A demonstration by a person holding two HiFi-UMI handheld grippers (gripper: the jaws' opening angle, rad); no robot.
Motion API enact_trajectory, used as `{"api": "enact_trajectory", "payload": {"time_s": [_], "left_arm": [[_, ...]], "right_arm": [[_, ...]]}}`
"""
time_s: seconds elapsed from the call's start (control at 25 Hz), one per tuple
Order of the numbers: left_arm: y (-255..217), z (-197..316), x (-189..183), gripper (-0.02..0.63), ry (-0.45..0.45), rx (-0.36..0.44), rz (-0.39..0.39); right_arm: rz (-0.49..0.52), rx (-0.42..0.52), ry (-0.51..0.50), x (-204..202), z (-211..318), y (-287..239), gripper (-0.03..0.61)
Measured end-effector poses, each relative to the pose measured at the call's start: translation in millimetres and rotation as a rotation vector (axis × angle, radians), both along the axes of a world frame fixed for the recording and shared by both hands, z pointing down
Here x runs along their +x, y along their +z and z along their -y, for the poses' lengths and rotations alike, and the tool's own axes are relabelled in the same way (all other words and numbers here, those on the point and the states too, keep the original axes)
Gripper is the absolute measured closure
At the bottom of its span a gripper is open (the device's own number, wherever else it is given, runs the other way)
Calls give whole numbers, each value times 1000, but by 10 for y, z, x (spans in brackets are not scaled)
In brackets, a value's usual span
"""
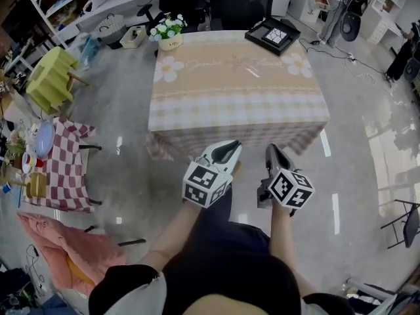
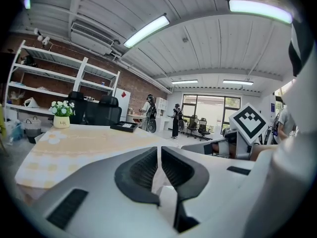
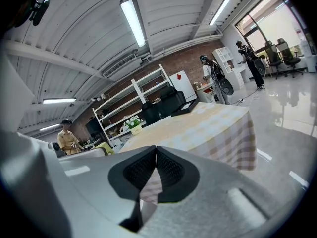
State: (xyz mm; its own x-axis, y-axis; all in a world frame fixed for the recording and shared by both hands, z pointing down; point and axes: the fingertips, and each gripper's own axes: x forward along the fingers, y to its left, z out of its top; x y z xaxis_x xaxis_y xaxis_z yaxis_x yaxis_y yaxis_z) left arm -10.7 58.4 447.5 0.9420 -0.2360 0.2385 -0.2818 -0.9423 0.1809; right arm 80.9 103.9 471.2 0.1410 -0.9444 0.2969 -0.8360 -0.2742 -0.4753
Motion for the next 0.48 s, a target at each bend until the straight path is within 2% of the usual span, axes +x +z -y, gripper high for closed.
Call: {"api": "enact_trajectory", "payload": {"time_s": [0.48], "left_arm": [[75, 543, 451, 581, 11, -24, 19]], "right_arm": [[3, -19, -1, 441, 557, 31, 574]]}}
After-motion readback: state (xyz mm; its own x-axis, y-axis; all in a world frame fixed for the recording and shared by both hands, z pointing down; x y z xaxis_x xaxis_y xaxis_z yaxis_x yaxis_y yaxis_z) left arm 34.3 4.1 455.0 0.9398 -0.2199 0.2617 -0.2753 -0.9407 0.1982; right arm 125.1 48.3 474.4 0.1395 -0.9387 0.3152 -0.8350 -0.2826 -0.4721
